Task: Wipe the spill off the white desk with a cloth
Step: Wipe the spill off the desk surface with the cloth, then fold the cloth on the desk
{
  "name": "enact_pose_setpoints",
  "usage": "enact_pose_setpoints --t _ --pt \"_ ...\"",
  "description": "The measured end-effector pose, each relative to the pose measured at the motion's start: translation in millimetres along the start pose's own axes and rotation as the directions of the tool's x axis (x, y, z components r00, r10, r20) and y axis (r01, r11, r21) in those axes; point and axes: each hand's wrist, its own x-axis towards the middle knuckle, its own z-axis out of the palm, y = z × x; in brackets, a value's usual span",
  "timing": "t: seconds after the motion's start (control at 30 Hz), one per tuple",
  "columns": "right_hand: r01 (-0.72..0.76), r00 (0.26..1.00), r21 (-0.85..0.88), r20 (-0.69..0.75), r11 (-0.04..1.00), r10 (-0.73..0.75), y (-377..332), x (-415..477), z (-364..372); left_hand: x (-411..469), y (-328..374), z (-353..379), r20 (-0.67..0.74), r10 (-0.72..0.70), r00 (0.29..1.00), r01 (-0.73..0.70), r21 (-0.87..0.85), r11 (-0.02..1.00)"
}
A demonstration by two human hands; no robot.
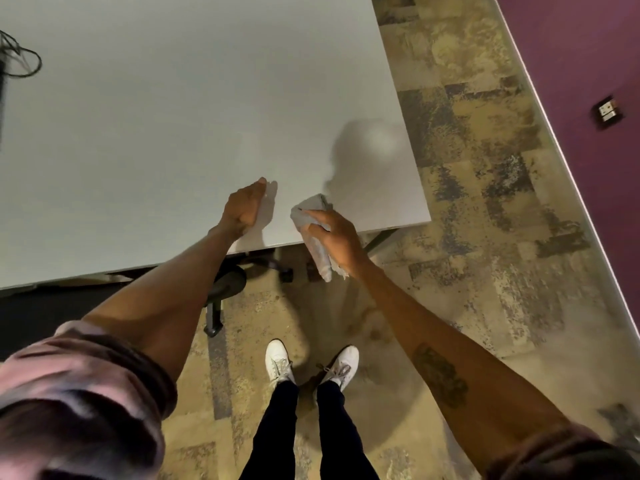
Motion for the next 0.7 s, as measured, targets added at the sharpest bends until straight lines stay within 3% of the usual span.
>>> enact_pose_setpoints --t 0.13,0.33,0.47,0.57,0.7 --pt "-0.163 0.982 0.108 -0.078 0.981 0.171 -6 6 -14 -17 10 1 -0.043 0.064 0.997 -0.064 0.009 0.998" --pt "-0.178 0.957 0.177 -0.199 0.968 0.213 -20 10 -29 -56 30 -1 -0.232 0.229 0.945 -0.219 0.072 0.973" --pt "-0.115 0.967 0.057 -0.222 0.992 0.125 -43 9 -36 -78 41 6 -0.288 0.282 0.915 -0.275 0.067 0.959" --pt "-0.035 0.971 -0.002 -0.238 0.999 0.033 -56 8 -38 -90 44 9 -0.326 0.251 0.911 -0.249 0.048 0.967" --pt "-0.046 0.968 -0.020 -0.249 0.999 0.039 -68 13 -36 -96 38 6 -0.343 0.164 0.925 -0.171 0.009 0.985"
